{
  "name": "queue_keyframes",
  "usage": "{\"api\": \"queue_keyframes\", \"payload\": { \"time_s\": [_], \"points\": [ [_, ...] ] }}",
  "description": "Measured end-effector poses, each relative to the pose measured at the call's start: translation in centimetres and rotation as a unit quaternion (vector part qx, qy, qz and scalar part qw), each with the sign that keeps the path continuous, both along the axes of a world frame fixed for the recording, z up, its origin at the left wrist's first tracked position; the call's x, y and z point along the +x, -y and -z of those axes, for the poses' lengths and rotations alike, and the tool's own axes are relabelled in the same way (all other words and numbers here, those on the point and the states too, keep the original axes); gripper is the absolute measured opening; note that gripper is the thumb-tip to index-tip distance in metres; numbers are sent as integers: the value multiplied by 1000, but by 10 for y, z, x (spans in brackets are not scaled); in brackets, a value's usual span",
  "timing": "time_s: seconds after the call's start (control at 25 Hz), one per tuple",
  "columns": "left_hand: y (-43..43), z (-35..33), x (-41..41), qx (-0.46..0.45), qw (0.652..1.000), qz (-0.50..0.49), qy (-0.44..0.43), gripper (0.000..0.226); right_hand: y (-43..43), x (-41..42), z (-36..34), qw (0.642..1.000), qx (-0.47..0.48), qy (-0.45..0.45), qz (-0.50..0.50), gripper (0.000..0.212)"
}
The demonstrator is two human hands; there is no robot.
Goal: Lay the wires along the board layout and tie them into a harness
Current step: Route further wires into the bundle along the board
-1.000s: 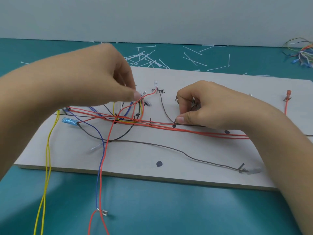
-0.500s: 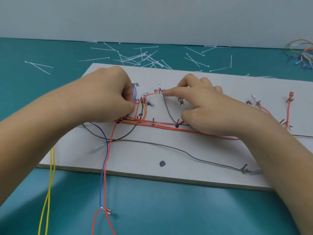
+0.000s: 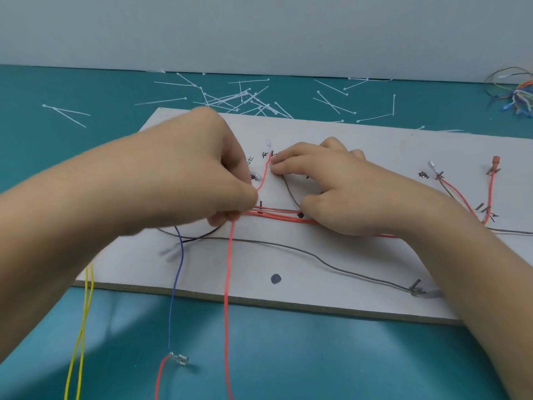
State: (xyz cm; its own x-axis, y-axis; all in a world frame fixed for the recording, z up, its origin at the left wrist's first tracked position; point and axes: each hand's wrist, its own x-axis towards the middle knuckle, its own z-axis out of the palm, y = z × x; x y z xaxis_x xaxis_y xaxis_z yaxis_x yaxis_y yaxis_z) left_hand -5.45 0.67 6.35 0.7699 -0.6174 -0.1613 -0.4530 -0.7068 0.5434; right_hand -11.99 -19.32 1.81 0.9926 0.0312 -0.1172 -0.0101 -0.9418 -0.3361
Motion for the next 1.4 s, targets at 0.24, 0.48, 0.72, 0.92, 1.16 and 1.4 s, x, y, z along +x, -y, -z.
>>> {"api": "queue_keyframes", "payload": {
  "time_s": [0.24,0.48,0.72,0.92,1.16,1.4],
  "points": [
    [19,20,-20,-21,1000,3,-8,8,2,-3,-3,1000,28,-14,1,63],
    [32,37,-39,-25,997,18,72,10,2,-7,-4,998,61,-17,18,51],
    [39,41,-39,15,983,47,176,3,6,-4,-7,986,164,7,11,40],
    [46,36,-28,27,982,65,176,15,11,-2,-4,969,244,10,22,39],
    [52,32,-8,-6,993,82,85,23,15,-9,-18,983,159,75,46,35],
    [64,31,8,-15,997,70,40,41,15,-34,-48,994,-16,-83,64,46]
  ]
}}
